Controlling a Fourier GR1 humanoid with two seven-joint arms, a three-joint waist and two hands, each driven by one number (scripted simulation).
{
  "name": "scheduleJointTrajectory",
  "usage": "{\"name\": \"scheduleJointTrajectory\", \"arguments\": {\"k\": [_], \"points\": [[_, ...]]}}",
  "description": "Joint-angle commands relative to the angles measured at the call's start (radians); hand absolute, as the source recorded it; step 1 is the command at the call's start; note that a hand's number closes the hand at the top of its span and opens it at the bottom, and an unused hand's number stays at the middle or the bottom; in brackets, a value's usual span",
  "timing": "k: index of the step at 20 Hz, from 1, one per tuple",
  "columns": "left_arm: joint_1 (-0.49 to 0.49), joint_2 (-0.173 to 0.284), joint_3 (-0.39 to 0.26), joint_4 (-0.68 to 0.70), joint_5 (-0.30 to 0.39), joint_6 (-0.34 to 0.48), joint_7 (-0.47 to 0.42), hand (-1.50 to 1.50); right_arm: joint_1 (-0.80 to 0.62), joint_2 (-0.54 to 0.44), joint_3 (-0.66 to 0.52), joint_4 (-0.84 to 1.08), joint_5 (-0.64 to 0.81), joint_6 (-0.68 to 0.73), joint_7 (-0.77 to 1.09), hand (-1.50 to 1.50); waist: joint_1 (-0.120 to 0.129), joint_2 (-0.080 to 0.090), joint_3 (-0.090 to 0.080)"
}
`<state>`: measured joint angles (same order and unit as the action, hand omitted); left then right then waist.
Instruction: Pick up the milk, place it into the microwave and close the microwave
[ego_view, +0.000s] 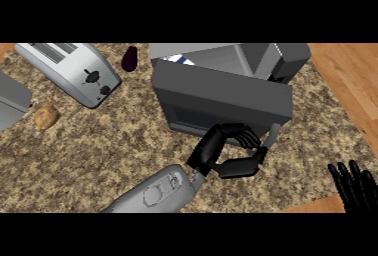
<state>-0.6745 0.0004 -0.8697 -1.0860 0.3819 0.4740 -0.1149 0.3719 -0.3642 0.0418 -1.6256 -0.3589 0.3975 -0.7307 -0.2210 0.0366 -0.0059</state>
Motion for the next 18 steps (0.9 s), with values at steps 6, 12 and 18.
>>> {"name": "scheduleJointTrajectory", "arguments": {"k": [6,12,18], "points": [[-0.133,0.0,0.112,0.097,0.172,0.069,-0.089,1.5,0.018,-0.054,0.028,-0.115,-0.06,0.072,0.041,-1.5,-0.066,0.02,-0.002],[-0.212,0.0,0.156,0.181,0.231,0.077,-0.149,1.5,0.015,-0.078,0.019,-0.146,-0.11,0.084,0.069,-1.5,-0.102,0.035,0.001],[-0.277,0.0,0.194,0.261,0.289,0.066,-0.188,1.5,0.03,-0.107,0.016,-0.196,-0.142,0.092,0.102,-1.5,-0.136,0.044,0.001]]}}
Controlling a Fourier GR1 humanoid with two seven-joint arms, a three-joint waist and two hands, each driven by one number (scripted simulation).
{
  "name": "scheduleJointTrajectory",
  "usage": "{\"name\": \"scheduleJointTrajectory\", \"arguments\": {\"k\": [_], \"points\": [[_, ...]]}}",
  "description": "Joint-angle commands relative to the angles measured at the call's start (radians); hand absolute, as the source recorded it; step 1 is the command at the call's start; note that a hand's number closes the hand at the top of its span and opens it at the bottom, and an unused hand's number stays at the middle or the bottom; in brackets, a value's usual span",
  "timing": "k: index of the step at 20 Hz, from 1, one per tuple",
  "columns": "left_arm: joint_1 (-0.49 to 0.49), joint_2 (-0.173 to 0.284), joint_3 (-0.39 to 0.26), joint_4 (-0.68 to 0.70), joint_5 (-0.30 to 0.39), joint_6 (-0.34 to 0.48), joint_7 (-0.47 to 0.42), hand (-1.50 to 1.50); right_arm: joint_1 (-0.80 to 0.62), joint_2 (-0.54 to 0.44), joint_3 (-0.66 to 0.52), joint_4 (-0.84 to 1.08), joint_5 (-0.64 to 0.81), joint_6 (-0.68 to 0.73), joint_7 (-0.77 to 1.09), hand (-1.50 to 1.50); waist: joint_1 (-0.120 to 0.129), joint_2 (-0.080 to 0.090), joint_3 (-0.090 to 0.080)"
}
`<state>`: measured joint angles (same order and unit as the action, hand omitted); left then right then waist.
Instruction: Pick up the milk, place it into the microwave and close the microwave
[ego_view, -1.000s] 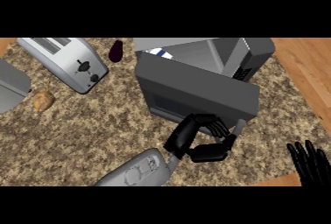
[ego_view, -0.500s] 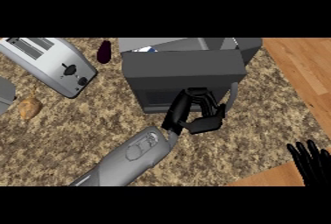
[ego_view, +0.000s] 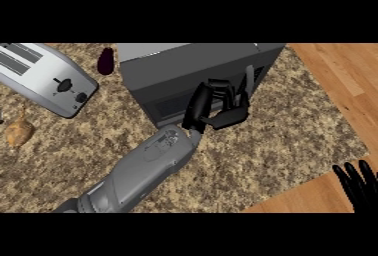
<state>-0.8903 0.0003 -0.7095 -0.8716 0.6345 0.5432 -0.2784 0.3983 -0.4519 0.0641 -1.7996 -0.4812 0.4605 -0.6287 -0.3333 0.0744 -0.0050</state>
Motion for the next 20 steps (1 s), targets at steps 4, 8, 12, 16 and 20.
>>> {"name": "scheduleJointTrajectory", "arguments": {"k": [4,8,12,16,20], "points": [[-0.06,0.0,0.031,0.075,0.055,-0.006,-0.06,1.5,0.011,-0.024,0.003,-0.042,-0.047,0.043,0.01,-1.5,-0.024,0.01,0.002],[-0.073,0.0,0.031,0.085,0.074,-0.006,-0.083,1.5,0.014,-0.031,0.014,-0.066,-0.063,0.051,0.026,-1.5,-0.027,0.012,0.003],[-0.066,0.0,0.03,0.095,0.092,0.008,-0.108,1.5,0.015,-0.054,0.001,-0.099,-0.085,0.064,0.033,-1.5,-0.044,0.015,0.003],[-0.07,0.0,0.025,0.102,0.108,0.006,-0.13,1.5,0.012,-0.078,-0.035,-0.111,-0.094,0.056,0.04,-1.5,-0.048,0.014,0.003],[-0.071,0.0,0.017,0.116,0.124,0.004,-0.145,1.5,0.004,-0.079,-0.047,-0.133,-0.116,0.052,0.04,-1.5,-0.041,0.014,0.004]]}}
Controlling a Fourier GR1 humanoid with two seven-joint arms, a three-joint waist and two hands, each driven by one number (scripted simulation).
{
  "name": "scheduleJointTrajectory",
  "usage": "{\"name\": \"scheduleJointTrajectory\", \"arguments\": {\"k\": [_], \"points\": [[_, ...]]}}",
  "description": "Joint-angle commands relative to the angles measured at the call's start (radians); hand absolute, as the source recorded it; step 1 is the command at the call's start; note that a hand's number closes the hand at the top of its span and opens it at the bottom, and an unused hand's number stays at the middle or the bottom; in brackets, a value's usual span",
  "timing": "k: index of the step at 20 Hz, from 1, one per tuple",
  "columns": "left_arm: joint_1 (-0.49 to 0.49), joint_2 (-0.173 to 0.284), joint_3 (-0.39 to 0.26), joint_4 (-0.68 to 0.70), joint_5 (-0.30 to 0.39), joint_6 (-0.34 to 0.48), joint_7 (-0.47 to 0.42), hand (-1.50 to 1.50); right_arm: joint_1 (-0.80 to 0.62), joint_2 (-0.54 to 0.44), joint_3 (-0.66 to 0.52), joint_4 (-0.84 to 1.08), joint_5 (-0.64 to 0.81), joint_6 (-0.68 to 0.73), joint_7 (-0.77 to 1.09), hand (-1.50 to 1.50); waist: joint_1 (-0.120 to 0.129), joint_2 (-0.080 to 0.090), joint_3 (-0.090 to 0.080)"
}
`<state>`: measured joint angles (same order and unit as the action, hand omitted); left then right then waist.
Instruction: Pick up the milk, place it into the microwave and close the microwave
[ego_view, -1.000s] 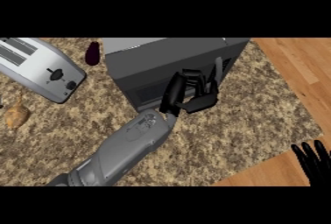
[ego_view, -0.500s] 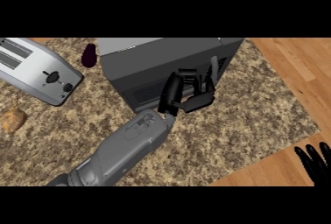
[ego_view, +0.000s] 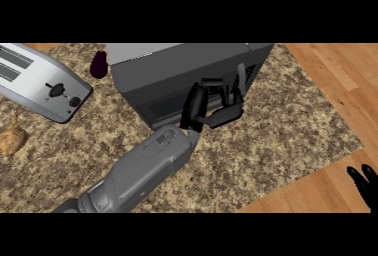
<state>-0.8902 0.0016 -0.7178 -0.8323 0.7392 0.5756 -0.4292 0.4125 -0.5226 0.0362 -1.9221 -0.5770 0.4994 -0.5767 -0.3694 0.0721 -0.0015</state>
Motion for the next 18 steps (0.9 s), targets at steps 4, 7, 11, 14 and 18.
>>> {"name": "scheduleJointTrajectory", "arguments": {"k": [4,7,11,14,18], "points": [[-0.085,-0.002,0.029,0.084,0.035,-0.012,-0.003,1.5,0.025,-0.016,0.0,-0.035,-0.057,0.042,0.001,-1.5,-0.028,0.014,0.001],[-0.08,-0.002,0.027,0.094,0.047,-0.025,-0.022,1.5,0.044,-0.012,0.01,-0.037,-0.072,0.045,0.008,-1.5,-0.022,0.017,0.001],[-0.079,-0.002,0.019,0.095,0.061,-0.007,-0.037,1.5,0.044,-0.026,-0.001,-0.049,-0.089,0.05,0.019,-1.5,-0.032,0.02,0.002],[-0.092,-0.002,0.021,0.102,0.068,-0.013,-0.042,1.5,0.051,-0.043,-0.014,-0.062,-0.104,0.053,0.03,-1.5,-0.03,0.019,0.001],[-0.083,-0.002,0.01,0.109,0.078,-0.01,-0.064,1.5,0.06,-0.051,-0.008,-0.08,-0.123,0.069,0.038,-1.5,-0.031,0.021,0.002]]}}
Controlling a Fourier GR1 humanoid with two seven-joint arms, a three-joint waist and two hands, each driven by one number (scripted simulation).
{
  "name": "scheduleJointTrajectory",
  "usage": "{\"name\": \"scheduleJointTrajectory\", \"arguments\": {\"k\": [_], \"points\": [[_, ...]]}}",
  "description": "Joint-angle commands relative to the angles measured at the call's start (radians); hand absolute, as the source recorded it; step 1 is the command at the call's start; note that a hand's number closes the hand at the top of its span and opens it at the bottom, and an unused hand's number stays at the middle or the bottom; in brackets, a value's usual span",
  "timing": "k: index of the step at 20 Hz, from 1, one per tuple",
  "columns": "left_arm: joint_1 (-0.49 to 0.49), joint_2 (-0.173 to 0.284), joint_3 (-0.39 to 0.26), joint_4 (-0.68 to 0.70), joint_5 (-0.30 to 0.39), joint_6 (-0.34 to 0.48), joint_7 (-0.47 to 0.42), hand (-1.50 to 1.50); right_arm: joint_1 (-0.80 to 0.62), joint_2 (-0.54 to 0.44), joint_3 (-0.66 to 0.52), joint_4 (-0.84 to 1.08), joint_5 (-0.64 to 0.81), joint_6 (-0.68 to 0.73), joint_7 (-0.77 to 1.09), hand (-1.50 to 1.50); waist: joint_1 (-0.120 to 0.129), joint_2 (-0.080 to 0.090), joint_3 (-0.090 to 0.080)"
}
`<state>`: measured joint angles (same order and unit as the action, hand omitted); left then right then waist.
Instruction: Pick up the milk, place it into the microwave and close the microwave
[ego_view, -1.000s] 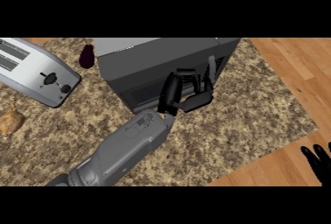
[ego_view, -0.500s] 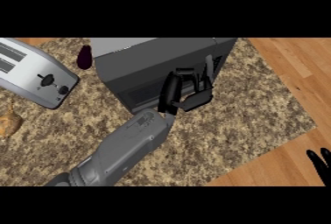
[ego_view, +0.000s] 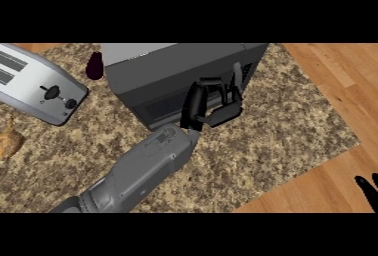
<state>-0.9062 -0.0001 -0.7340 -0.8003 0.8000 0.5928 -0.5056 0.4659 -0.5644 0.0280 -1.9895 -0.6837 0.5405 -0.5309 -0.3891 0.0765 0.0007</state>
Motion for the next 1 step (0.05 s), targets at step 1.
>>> {"name": "scheduleJointTrajectory", "arguments": {"k": [1], "points": [[-0.077,0.0,0.03,0.078,0.025,-0.031,0.025,1.5,0.006,-0.019,-0.009,-0.013,-0.013,0.035,-0.008,-1.5,-0.016,0.016,0.001]]}}
